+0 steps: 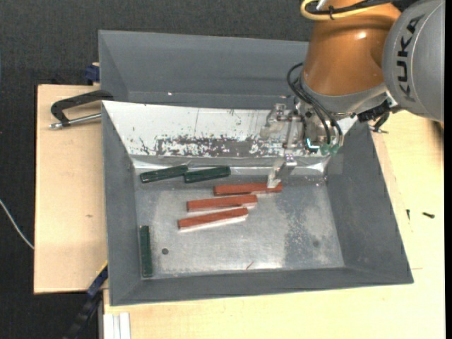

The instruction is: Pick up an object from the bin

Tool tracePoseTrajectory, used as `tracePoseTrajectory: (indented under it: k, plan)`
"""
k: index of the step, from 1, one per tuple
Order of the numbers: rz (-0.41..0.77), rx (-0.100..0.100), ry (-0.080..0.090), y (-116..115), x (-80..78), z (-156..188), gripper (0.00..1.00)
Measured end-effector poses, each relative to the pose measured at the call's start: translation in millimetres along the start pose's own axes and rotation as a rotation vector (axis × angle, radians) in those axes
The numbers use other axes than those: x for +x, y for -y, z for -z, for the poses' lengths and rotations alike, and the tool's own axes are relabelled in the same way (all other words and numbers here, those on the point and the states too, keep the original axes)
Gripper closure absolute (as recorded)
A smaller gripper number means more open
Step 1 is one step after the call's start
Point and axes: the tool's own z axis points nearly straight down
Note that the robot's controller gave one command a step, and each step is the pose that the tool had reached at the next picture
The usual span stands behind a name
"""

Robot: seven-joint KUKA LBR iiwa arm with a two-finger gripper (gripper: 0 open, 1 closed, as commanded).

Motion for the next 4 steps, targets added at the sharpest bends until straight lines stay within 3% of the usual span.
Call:
tracePoseTrajectory:
  k: [1, 2, 3, 4]
  plan:
    - [-0.001, 0.000, 0.009, 0.1, -1.4, 4.5, 0.00]
    - [0.115, 0.000, 0.010, -10.6, 2.3, -57.4, 0.00]
    - [0.106, 0.000, 0.003, -23.8, 33.2, -82.3, 0.00]
    - [0.392, 0.001, 0.015, -26.7, -0.9, -112.1, 0.00]
